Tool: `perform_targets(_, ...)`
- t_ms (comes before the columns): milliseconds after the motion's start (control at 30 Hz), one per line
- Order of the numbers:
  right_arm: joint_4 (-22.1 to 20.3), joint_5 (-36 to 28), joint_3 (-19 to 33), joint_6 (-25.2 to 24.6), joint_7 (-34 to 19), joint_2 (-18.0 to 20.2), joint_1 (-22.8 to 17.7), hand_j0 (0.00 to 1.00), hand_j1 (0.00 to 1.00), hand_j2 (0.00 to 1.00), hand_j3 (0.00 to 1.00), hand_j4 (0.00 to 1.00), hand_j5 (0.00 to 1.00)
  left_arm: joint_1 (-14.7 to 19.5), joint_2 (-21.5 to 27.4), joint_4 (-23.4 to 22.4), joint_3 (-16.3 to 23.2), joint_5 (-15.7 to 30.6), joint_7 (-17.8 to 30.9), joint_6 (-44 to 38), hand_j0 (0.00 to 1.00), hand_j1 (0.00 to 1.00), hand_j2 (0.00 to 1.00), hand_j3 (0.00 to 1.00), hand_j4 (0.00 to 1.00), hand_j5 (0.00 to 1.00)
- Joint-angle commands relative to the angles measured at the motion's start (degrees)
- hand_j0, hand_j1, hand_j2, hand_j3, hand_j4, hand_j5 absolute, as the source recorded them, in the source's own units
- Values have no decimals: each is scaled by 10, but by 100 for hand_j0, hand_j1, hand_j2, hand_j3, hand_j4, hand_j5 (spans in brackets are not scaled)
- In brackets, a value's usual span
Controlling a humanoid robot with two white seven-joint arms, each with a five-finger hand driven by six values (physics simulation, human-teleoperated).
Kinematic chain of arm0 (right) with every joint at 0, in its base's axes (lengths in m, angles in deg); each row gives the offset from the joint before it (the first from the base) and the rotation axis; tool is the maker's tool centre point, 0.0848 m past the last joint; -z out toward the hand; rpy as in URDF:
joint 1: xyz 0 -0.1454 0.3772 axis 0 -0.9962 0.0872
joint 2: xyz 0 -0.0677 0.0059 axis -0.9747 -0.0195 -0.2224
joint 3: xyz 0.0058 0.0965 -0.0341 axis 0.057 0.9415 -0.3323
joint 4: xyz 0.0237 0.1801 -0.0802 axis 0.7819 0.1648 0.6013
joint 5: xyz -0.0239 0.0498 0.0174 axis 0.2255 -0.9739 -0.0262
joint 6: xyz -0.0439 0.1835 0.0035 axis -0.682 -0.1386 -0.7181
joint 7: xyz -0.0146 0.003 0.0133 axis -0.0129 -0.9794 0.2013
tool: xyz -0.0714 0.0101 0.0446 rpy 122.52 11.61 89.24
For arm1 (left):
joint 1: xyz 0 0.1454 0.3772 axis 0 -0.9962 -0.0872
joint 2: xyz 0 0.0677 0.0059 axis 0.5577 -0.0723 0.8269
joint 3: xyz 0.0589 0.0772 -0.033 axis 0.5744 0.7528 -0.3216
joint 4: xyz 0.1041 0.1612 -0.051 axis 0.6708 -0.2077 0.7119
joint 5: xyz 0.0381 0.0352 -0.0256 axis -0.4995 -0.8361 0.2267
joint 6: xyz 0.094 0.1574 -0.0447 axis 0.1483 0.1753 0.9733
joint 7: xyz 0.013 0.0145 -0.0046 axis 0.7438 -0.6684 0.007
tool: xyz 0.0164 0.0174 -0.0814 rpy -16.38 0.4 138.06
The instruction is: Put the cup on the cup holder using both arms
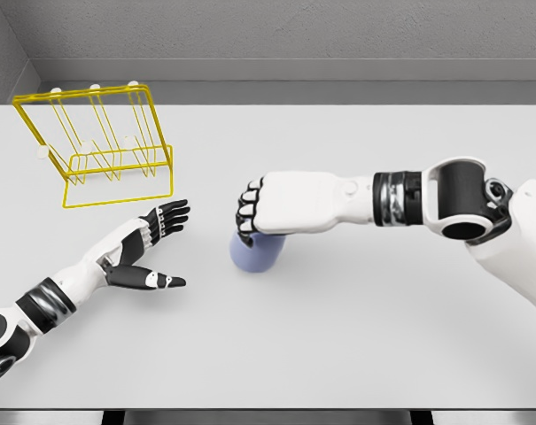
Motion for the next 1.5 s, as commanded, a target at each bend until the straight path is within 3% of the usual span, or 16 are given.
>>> perform_targets(0, -1, -2, -13, -2, 0, -3, 1, 49, 49, 49, 49, 49, 49, 0, 0, 0, 0, 2, 0, 0, 100, 100, 100, 100, 100, 100)
perform_targets(100, 0, 6, -13, -2, 0, -3, 0, 53, 53, 53, 53, 53, 53, 0, 0, 0, 0, 2, 0, 0, 100, 100, 100, 100, 100, 100)
perform_targets(167, 0, 7, -13, -2, 0, -13, -4, 98, 98, 98, 98, 98, 98, 0, 0, 0, 0, 2, 0, 0, 100, 100, 100, 100, 100, 100)
perform_targets(200, 0, 6, -13, -2, 0, -13, -4, 99, 99, 99, 99, 99, 99, 0, 0, 0, 0, 2, 0, 0, 100, 100, 100, 100, 100, 100)
perform_targets(433, 0, 5, 0, -2, 0, -13, -1, 100, 100, 100, 100, 100, 100, 1, 0, -2, 0, 2, 0, 0, 100, 100, 100, 100, 100, 100)
perform_targets(667, -1, -3, 169, -2, 0, 4, -6, 100, 100, 100, 100, 100, 100, 1, -1, -9, 0, 2, 0, 0, 100, 100, 100, 100, 100, 100)
perform_targets(733, 0, -30, 237, -2, 0, 34, -38, 100, 100, 100, 100, 100, 100, 1, -7, -8, 0, 2, 0, 0, 100, 100, 100, 100, 100, 100)
perform_targets(900, 0, -257, 413, -2, 0, 102, -206, 100, 100, 100, 100, 100, 100, 8, -29, -5, 17, -34, -1, -16, 100, 100, 100, 100, 100, 100)
perform_targets(933, 1, -296, 421, -2, 0, 110, -230, 100, 100, 100, 100, 100, 100, 14, -38, -5, 17, -36, -1, -29, 100, 100, 100, 100, 100, 100)
perform_targets(1067, 11, -352, 423, -2, 0, 105, -259, 100, 100, 100, 100, 100, 100, 25, -41, -3, 28, -37, -1, -29, 100, 100, 100, 100, 100, 100)
perform_targets(1267, 29, -343, 421, -2, 0, 59, -293, 100, 100, 100, 100, 100, 100, 29, -44, 4, 33, -40, -2, -30, 100, 100, 100, 100, 100, 100)
perform_targets(1467, 36, -343, 429, -2, 0, 49, -294, 100, 100, 100, 100, 100, 100, 40, -48, 4, 44, -43, -3, -45, 100, 100, 100, 100, 100, 100)
